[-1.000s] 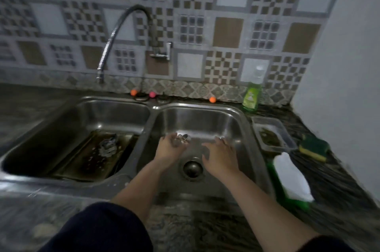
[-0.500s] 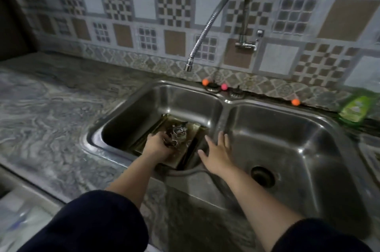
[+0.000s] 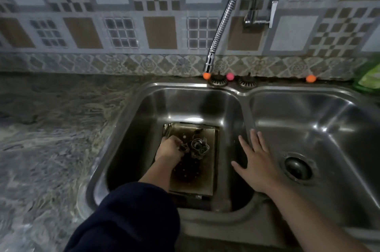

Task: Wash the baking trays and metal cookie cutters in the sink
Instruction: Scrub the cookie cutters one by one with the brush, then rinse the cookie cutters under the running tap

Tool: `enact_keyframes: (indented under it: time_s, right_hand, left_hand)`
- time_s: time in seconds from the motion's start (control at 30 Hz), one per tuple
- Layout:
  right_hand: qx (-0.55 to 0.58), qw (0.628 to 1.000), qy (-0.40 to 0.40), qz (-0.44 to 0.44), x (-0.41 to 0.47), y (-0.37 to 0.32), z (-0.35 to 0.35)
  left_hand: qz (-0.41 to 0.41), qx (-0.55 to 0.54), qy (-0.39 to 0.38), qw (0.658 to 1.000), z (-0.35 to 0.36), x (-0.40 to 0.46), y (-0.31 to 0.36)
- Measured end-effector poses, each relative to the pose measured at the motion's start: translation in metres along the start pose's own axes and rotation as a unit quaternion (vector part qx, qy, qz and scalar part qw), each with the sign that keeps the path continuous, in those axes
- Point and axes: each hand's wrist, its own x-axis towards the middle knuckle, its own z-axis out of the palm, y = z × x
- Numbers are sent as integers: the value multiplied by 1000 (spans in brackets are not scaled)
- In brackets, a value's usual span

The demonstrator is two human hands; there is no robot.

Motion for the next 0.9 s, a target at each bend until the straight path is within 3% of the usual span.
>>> enact_keyframes:
  time_s: [0.4,0.53,0.7,0.8,0.9]
  right_hand:
    - [-18,999,-22,23,0,-6,0]
    - [-16,999,-37,18,-2,-8,-5]
    - [-4,1000,23,-19,1,-11,-13]
    - [18,998,62,-9,36,-3,-39]
    - [128,988,77,27,88,9,-103]
  left_hand:
    - [58,18,-51,997,-3,36,9]
    - [139,-115,42,983,-38,27,58]
    - [281,-295,72,911,-101,-12,143]
    - [357,-252,91,895,-128,-28,180]
    - [376,-148,109,908,-136,-26,204]
